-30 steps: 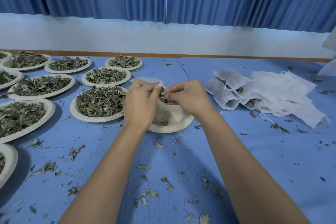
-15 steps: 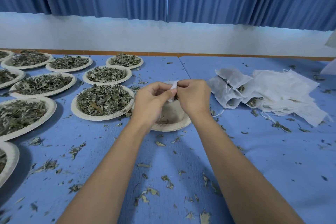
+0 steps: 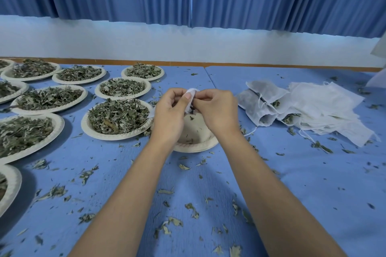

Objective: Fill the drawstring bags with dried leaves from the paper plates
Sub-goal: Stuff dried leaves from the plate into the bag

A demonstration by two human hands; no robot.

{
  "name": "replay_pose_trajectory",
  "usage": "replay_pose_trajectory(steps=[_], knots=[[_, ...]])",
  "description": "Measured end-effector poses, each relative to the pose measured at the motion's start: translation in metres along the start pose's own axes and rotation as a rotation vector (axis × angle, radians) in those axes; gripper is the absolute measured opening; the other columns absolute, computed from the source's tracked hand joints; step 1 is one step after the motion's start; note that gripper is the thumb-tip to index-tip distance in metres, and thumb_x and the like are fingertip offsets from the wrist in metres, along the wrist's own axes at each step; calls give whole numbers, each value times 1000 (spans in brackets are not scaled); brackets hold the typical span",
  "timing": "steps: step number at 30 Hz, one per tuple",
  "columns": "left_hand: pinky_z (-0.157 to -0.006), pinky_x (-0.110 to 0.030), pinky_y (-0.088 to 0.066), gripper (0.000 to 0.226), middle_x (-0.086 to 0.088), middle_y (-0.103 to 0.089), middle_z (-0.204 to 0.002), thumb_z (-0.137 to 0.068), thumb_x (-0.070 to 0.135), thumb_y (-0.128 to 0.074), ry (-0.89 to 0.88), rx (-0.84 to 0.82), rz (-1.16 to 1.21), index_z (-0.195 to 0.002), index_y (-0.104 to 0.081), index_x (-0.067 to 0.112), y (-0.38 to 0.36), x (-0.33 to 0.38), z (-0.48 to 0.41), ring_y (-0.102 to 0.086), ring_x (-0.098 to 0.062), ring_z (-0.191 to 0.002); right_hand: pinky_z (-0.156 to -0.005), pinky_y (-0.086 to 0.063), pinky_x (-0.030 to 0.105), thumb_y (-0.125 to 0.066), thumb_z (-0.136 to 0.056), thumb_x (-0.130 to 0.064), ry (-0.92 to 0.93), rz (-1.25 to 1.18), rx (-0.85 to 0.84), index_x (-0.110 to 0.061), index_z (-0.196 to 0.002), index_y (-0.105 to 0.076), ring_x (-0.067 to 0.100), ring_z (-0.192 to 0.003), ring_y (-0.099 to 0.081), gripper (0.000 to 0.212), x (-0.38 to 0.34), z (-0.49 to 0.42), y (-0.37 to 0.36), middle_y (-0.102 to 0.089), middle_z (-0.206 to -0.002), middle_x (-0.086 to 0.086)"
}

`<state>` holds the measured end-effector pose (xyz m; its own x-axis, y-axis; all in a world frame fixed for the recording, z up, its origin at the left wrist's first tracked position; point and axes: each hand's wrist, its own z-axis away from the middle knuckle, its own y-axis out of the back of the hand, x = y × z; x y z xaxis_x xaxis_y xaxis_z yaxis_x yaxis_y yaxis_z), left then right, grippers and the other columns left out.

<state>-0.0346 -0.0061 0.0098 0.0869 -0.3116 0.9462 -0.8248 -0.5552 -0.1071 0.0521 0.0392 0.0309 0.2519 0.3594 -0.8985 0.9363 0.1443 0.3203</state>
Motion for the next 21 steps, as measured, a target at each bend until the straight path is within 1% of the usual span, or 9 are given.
replay_pose_trajectory(steps=[3,5,7,9,11,13,16,18,21], knots=[[-67,-19,-47,13,4,-58,-75,-95,15,-55,54,2,39,-84,-59,20,1,2,-1,-55,-9,-71,-63,-50,23,-70,-81,-15,50,46,30,-19,-79,-76,6,-68,-64,8,3,0,-1,-71,-74,-8],[-60,-12,-46,14,0,-57,-76,-95,12,-53,66,0,74,-83,-59,17,2,3,-1,-54,-9,-68,-64,-45,20,-72,-79,-22,78,152,94,-24,-81,-73,7,-79,-59,3,6,-1,-4,-60,-85,-9],[-58,-11,-43,15,-1,-58,-76,-95,11,-53,72,-3,89,-82,-58,16,2,3,-1,-54,-7,-65,-61,-37,11,-76,-75,-27,92,225,162,-27,-87,-61,4,-88,-50,20,10,-2,-5,-43,-95,-11],[-66,-17,-42,15,-1,-59,-76,-94,11,-53,88,-24,110,-81,-58,15,4,3,-1,-54,-9,-69,-63,-36,6,-80,-70,-26,60,139,115,-28,-99,-54,-4,-86,-46,39,11,-5,-3,-37,-100,-11],[-72,-24,-42,16,-2,-61,-76,-94,7,-52,109,-68,166,-80,-58,13,7,3,-3,-55,-13,-73,-65,-39,9,-80,-72,-24,-25,-26,-32,-28,-102,-58,-2,-88,-52,37,11,-7,1,-48,-106,-8],[-66,-20,-47,18,0,-64,-71,-92,3,-51,126,-144,247,-77,-57,11,11,5,-5,-59,-11,-67,-67,-48,23,-77,-76,-19,-105,-119,-135,-24,-89,-64,12,-86,-60,19,12,-7,4,-60,-97,-3],[-62,-18,-49,17,2,-67,-68,-90,1,-50,124,-266,312,-76,-57,8,13,6,-5,-62,-8,-65,-70,-52,40,-74,-76,-8,-96,-114,-122,-20,-75,-59,16,-72,-55,19,13,-7,2,-56,-75,-4],[-62,-17,-49,16,2,-68,-69,-90,0,-50,114,-317,318,-77,-57,7,12,6,-4,-63,-8,-67,-63,-47,38,-70,-76,-3,-31,-52,-65,-21,-70,-54,15,-66,-49,25,13,-9,0,-51,-67,-5],[-61,-18,-49,19,-1,-67,-70,-90,-2,-48,148,-344,331,-75,-58,6,7,6,-1,-62,-9,-66,-50,-33,21,-60,-75,5,78,78,20,-23,-64,-46,10,-54,-40,33,15,-8,-3,-45,-58,-7]])
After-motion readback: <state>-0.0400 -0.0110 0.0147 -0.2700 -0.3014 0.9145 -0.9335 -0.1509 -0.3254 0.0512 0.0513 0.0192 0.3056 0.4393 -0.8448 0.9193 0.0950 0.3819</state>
